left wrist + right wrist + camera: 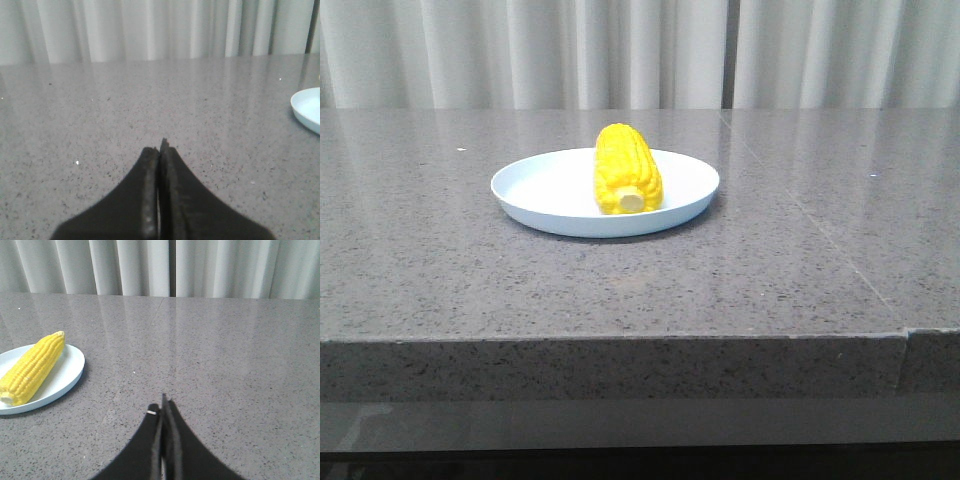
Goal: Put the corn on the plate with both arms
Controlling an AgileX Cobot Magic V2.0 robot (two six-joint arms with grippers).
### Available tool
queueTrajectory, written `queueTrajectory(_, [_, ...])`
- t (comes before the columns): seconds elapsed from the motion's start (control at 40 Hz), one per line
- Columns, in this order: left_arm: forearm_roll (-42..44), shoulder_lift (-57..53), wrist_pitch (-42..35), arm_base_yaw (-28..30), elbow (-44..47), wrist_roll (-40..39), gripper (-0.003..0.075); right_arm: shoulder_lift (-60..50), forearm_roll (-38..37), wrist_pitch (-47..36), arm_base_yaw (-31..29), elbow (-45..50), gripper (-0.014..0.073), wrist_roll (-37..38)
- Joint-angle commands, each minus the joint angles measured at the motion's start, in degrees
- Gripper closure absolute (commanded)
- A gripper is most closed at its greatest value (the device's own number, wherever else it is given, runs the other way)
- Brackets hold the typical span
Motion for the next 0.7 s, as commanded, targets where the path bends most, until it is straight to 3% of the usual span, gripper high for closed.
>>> queueTrajectory(0.0, [-1.5, -1.2, -7.5, 0.4, 1.4, -0.2, 0.0741, 0.5, -0.4, -4.9, -0.3, -1.5, 0.0655, -0.5])
queueTrajectory(0.68, [-1.6, -1.2, -9.9, 0.4, 2.9, -0.2, 0.0741, 0.5, -0.4, -4.9, -0.3, -1.5, 0.0655, -0.5])
